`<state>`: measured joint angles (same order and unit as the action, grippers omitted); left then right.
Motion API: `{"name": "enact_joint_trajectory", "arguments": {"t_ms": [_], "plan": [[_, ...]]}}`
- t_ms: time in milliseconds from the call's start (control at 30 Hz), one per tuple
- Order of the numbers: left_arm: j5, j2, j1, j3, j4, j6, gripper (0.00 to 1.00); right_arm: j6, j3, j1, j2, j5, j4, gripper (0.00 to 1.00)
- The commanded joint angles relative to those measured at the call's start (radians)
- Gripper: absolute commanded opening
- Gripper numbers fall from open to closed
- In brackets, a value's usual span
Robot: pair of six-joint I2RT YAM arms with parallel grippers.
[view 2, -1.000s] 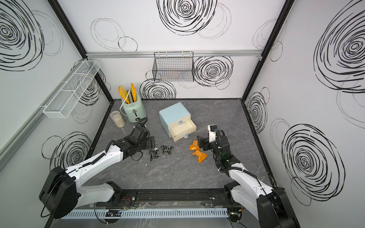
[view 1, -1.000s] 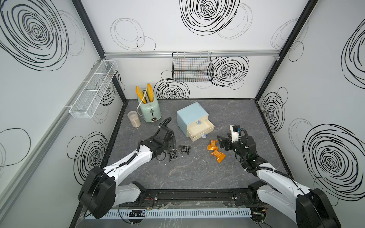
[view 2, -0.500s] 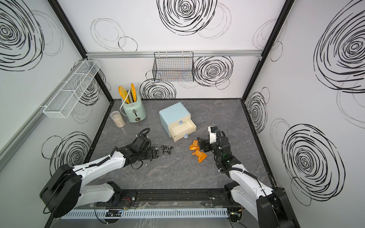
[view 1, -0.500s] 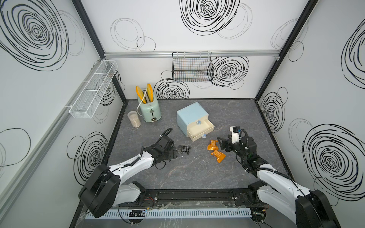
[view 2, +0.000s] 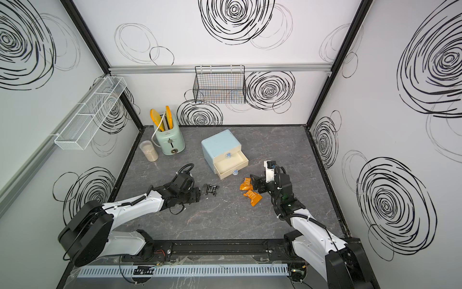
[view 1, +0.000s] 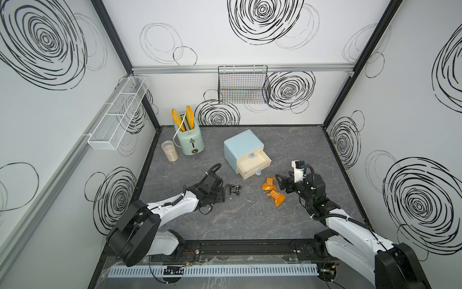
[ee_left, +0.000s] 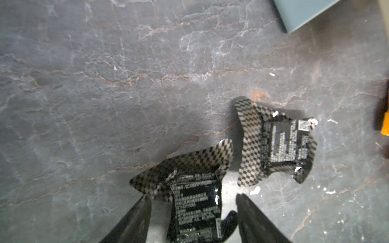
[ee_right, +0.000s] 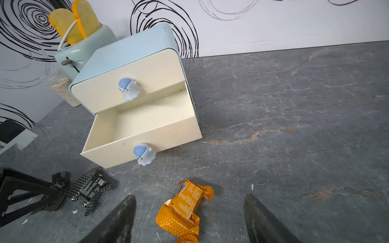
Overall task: Place the cookies into the drawer by color
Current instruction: Pick up the cookie at the center of the board.
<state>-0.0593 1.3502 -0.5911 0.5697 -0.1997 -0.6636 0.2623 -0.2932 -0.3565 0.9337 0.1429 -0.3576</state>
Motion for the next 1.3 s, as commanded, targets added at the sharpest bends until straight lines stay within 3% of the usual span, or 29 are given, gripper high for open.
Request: {"name": "enact_joint_trajectory", "arguments": {"t_ms": [0, 267, 467, 700, 800, 1067, 1267], "plan": [[0.007, 0.019, -0.007, -0.01, 0.039, -0.005, 0.63, 0.01, 0.011, 0.002, -0.019, 0.004, 0.012, 0.82], [-0.009, 0.049, -0.016, -0.01, 0.042, -0.001, 0.52, 0.011, 0.017, 0.004, -0.021, 0.003, 0.012, 0.82], [-0.03, 0.076, -0.032, -0.011, 0.045, 0.014, 0.5, 0.012, 0.02, 0.006, -0.021, 0.004, 0.011, 0.82], [-0.092, 0.071, -0.045, 0.019, -0.011, 0.068, 0.26, 0.008, 0.017, 0.007, -0.021, 0.013, 0.015, 0.82], [-0.085, 0.007, -0.05, 0.031, -0.031, 0.108, 0.21, 0.003, 0.01, 0.008, -0.02, 0.029, 0.018, 0.82], [0.039, -0.169, -0.061, 0.107, -0.076, 0.264, 0.18, -0.02, -0.047, 0.01, 0.01, 0.204, 0.05, 0.82], [0.046, -0.187, -0.121, 0.239, -0.168, 0.358, 0.17, -0.028, -0.136, 0.007, 0.061, 0.415, 0.102, 0.81]]}}
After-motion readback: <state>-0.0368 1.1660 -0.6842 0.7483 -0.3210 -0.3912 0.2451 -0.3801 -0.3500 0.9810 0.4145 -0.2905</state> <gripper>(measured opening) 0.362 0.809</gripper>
